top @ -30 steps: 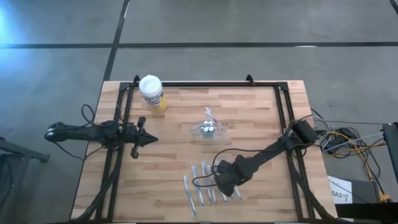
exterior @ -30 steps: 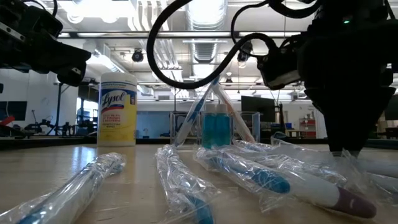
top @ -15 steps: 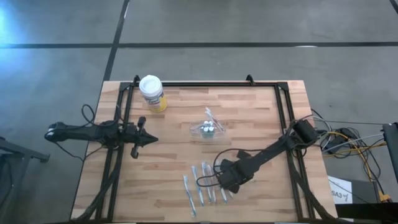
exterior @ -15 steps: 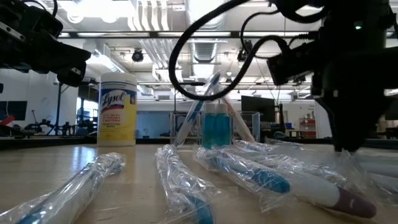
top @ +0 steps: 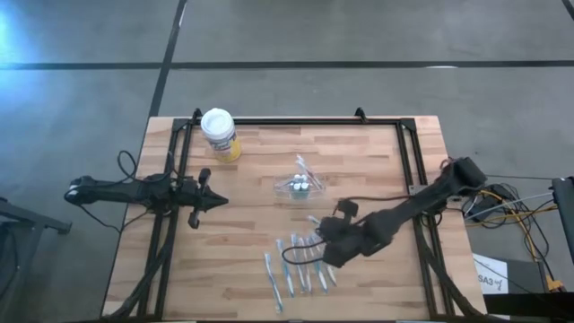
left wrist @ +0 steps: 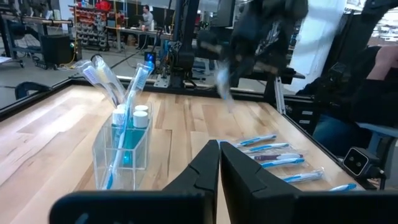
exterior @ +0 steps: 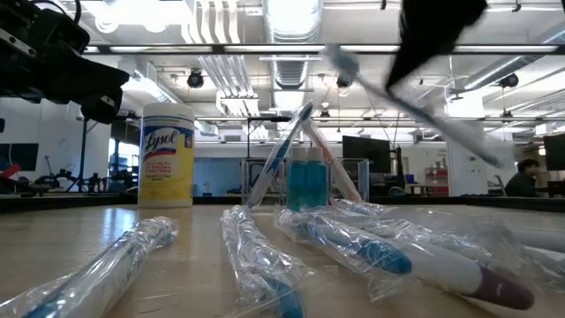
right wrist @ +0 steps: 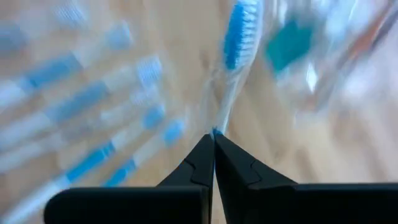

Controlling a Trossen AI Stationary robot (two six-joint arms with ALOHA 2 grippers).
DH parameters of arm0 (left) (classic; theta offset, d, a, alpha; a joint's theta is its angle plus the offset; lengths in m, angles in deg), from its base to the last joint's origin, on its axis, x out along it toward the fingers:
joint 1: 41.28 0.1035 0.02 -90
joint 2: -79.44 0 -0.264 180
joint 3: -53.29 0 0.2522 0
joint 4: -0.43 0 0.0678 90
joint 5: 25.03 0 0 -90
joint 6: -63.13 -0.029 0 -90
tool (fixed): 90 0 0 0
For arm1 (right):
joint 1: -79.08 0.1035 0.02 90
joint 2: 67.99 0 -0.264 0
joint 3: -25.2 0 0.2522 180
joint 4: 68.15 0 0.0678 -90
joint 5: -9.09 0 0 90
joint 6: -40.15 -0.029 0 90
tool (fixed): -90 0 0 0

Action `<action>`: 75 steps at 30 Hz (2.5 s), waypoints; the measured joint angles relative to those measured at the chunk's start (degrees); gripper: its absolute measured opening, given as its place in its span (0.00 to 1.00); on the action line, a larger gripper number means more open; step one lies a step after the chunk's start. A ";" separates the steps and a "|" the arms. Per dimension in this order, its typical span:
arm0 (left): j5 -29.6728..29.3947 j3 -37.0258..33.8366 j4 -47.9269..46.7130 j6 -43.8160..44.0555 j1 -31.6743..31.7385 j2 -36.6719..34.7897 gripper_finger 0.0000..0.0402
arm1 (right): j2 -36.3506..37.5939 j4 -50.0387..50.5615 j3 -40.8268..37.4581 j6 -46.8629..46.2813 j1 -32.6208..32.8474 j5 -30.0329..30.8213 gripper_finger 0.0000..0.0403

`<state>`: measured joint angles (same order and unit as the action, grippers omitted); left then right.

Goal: Pick & Place toothbrushing station
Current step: Put the blue toothbrush into the left section of the transparent organizer

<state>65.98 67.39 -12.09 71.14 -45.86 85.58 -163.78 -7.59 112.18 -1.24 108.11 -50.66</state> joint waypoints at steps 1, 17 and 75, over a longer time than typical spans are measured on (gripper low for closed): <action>0.00 0.00 0.04 0.00 0.00 0.00 0.05 | 1.48 -2.94 -0.51 2.95 0.00 1.40 0.02; 4.23 0.00 6.15 0.09 -0.06 0.35 0.04 | 3.71 -83.14 -27.26 44.01 -14.67 -15.55 0.02; -3.63 29.30 33.76 -3.72 -0.04 64.48 0.60 | -7.58 -102.59 -23.61 55.10 -21.18 -18.71 0.02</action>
<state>62.35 96.69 21.67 67.42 -45.90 150.05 -171.36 -110.18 88.56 53.86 86.94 -69.37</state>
